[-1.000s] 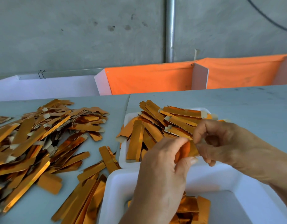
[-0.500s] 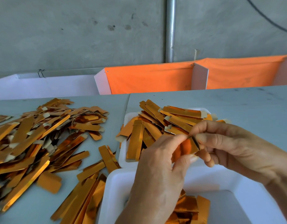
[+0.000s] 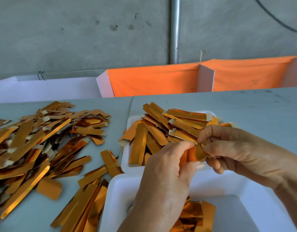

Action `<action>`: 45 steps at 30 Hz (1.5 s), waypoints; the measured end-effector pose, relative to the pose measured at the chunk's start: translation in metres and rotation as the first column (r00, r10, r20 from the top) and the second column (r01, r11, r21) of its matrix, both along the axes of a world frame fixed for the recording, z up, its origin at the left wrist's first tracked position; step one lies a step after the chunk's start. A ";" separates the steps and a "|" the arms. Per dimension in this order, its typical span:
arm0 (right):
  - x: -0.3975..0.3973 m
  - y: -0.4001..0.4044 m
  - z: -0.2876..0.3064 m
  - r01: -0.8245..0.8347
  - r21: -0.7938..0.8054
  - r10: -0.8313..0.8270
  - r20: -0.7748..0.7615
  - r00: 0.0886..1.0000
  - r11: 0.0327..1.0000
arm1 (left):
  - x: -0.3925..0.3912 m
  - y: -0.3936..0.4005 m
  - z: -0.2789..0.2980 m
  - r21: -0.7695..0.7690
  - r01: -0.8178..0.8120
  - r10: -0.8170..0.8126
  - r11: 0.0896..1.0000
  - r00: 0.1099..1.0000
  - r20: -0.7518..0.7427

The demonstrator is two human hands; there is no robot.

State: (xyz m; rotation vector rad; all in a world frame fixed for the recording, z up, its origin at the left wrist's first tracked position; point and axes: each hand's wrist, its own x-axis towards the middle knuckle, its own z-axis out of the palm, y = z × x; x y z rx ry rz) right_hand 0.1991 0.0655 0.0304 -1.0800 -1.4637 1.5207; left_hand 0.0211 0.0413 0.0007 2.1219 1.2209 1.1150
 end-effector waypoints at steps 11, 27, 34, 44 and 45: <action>0.002 0.001 -0.001 0.017 -0.005 -0.017 -0.033 0.999 1.000 | 0.002 -0.001 0.003 -0.059 -0.015 0.020 0.998 0.996 0.084; -0.003 0.000 -0.004 -0.009 0.140 -0.005 0.097 0.995 0.990 | -0.001 -0.002 0.005 0.164 -0.013 0.034 0.986 0.992 -0.125; 0.006 0.005 -0.010 -0.119 0.029 0.123 -0.203 0.971 0.992 | -0.005 -0.002 0.010 0.018 0.067 -0.068 0.998 0.994 0.081; 0.005 0.006 -0.013 -0.142 -0.031 0.126 -0.309 0.943 0.989 | -0.007 0.000 0.007 -0.032 0.183 -0.173 0.983 0.965 0.197; 0.004 0.006 -0.014 -0.143 -0.032 0.125 -0.319 0.940 0.989 | -0.008 0.000 0.007 -0.036 0.189 -0.178 0.981 0.962 0.208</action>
